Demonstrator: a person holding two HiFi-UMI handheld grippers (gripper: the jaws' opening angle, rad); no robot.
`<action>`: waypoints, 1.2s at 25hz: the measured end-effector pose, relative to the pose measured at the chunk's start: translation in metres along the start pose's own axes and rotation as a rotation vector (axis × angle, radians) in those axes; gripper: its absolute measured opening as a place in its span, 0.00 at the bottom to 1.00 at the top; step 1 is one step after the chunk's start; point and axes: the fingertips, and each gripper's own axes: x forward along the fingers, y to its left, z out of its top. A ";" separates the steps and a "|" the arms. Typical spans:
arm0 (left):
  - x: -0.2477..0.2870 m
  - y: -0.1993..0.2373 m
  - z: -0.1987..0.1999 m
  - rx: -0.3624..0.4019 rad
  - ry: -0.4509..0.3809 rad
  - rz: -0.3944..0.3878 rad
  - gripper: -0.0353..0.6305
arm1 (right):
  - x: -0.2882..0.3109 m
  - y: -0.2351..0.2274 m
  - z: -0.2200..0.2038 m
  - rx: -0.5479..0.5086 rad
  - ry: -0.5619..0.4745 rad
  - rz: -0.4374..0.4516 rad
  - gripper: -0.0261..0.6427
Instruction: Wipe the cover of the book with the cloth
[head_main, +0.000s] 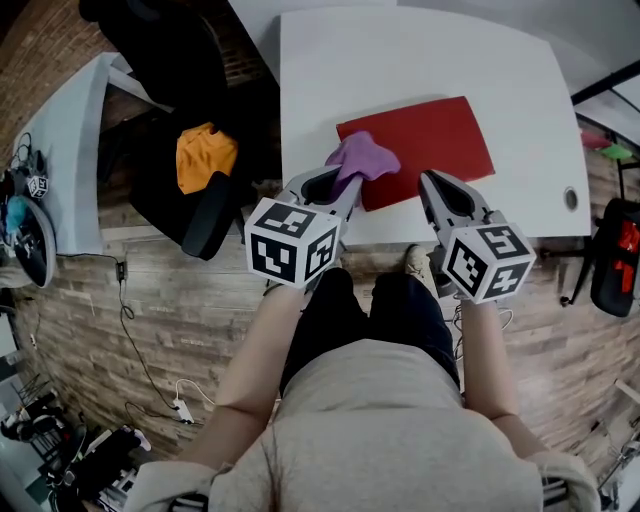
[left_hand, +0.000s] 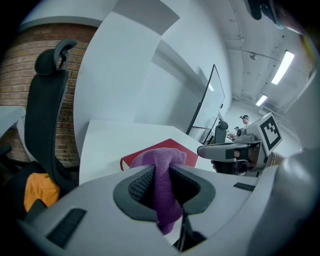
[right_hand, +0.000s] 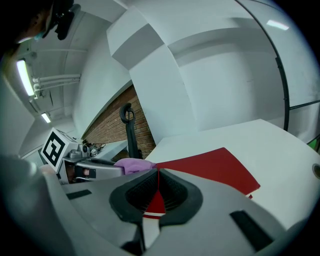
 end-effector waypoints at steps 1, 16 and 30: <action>0.002 -0.002 0.001 -0.002 -0.001 0.005 0.17 | 0.000 -0.003 0.000 -0.003 0.004 0.006 0.07; 0.029 -0.022 -0.015 -0.074 0.020 0.053 0.17 | -0.005 -0.030 -0.001 -0.019 0.039 0.072 0.07; 0.056 -0.033 -0.025 -0.096 0.072 0.125 0.17 | -0.013 -0.059 -0.013 -0.002 0.069 0.111 0.07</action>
